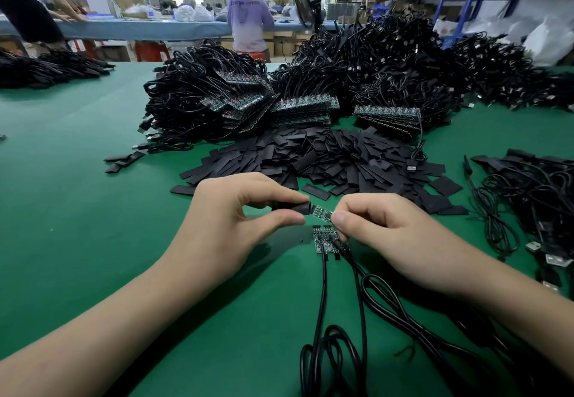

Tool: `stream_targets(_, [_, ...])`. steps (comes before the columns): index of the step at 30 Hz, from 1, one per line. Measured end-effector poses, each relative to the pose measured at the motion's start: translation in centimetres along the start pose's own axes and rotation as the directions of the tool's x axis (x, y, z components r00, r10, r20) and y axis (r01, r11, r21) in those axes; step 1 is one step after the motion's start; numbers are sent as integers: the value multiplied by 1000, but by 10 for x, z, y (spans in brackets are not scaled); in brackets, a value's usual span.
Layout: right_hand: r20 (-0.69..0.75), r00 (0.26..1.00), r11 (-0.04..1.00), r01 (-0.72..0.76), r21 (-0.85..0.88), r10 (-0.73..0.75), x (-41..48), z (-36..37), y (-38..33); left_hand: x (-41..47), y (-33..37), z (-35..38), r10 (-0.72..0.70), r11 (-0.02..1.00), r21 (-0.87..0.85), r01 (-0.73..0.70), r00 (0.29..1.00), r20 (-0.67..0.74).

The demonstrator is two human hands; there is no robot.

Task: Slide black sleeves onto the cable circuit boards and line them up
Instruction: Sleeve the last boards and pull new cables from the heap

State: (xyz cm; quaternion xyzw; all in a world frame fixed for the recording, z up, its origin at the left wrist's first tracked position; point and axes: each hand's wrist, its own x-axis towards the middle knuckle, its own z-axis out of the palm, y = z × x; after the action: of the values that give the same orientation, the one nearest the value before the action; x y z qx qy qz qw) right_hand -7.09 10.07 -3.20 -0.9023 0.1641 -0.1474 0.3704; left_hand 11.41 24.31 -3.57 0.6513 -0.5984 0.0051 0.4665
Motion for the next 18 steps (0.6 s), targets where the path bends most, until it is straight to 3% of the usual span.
stream_targets(5, [29,999,996,-40,82,38,1,0,-1,1,-2,-2,68,997,31,-69,997,26])
stream_targets(11, [23,1000,1000,-15,-17,16,-1,1,-7,0,-4,-1,51,998,32,-52,998,37])
stream_targets(15, [11,1000,991,-15,-133,17,-3,3,-8,1,-3,-3,141,982,105,-159,977,162])
stream_targets(18, [14,999,992,-29,-123,31,-2,3,-7,1,-4,-5,182,968,141,-209,966,182])
